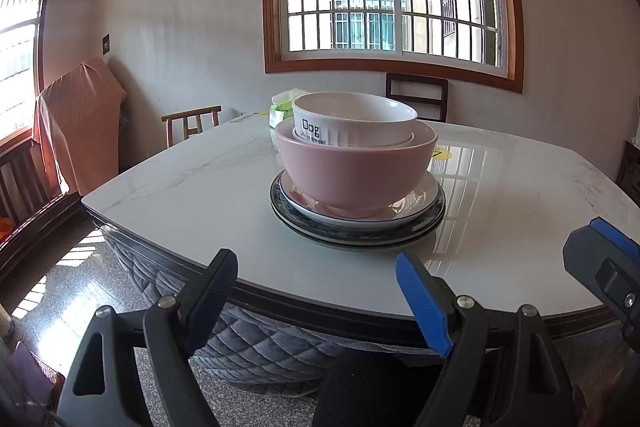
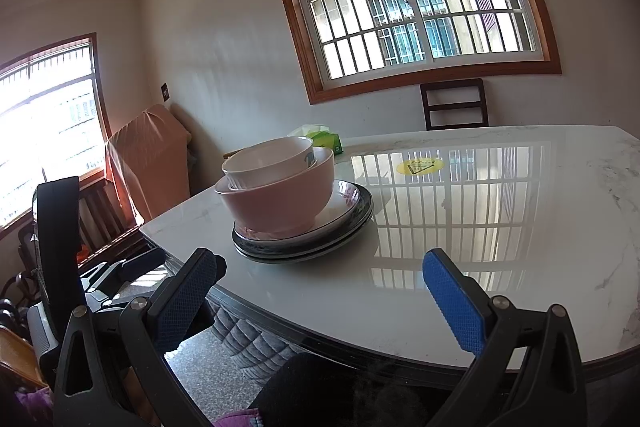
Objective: Organize plates and bowls
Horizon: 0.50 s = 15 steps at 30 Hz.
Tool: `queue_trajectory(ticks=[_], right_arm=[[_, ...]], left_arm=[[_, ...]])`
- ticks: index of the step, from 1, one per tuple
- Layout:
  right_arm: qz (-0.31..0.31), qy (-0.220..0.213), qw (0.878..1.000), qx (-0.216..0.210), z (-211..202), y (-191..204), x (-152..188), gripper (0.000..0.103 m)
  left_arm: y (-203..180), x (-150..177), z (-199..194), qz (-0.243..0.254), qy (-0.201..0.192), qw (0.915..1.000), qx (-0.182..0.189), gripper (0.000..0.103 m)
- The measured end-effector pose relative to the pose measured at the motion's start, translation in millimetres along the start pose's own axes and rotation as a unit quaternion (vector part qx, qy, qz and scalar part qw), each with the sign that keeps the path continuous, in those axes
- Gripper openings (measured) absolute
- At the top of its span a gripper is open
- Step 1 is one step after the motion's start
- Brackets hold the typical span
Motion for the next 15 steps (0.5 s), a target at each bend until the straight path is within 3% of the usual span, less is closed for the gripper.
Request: queue_trajectory(ticks=[15], right_arm=[[-0.001,0.003,1.0,0.0,0,-2,3,0.103]], left_arm=[[-13,3,-2,0.036,-0.014,0.9991,-0.019,0.089]])
Point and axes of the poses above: each gripper's, at about its wrist camera, not at the fingertips, and z roughly the way its jaws point, y to its left, x to its underside, the point moved 1 cm from there along z, roughly the way its jaws point, and after that the axes turned 5 degrees about x, right-handed, at the moved point
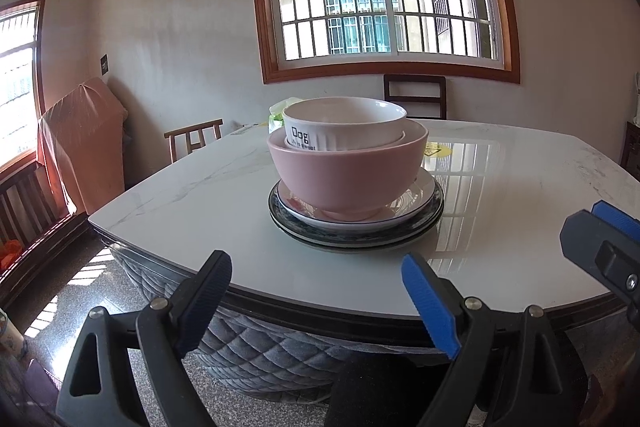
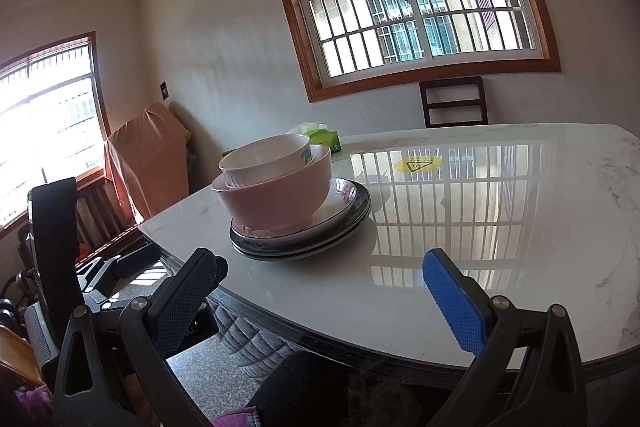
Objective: Organize plates and bowls
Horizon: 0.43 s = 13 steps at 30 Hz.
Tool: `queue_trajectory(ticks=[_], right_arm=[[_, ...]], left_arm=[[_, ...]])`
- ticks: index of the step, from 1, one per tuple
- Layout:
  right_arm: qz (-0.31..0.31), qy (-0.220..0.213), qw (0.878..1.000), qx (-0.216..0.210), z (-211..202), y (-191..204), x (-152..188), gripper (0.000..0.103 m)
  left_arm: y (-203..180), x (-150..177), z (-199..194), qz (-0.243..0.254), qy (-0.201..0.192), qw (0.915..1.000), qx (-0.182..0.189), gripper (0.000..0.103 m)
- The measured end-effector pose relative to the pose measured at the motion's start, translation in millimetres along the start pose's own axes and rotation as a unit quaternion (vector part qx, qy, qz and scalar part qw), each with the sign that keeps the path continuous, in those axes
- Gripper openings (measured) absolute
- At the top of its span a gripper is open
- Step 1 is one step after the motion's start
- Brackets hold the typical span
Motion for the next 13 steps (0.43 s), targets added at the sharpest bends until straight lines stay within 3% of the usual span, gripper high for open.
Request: queue_trajectory(ticks=[4,7,10,13], right_arm=[[0.005,0.0,1.0,0.012,0,-23,-5,0.103],[0.02,0.016,0.998,0.049,8,-63,-16,0.103],[0.052,0.069,0.991,0.102,25,-123,-31,0.103],[0.069,0.134,0.975,0.164,47,-186,-39,0.103]], left_arm=[[-1,-2,0,0.004,0.001,0.9999,-0.01,0.089],[3,-5,1,-0.004,0.008,0.9998,-0.016,0.089],[12,-9,7,-0.023,0.03,0.9992,-0.014,0.089],[20,-13,14,-0.041,0.053,0.9977,-0.008,0.089]])
Point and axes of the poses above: each gripper's, at about its wrist camera, not at the fingertips, and z roughly the way its jaws point, y to its left, x to its underside, the point moved 1 cm from there along z, roughly the way its jaws point, and after that the axes turned 5 degrees about x, right-handed, at the moved point
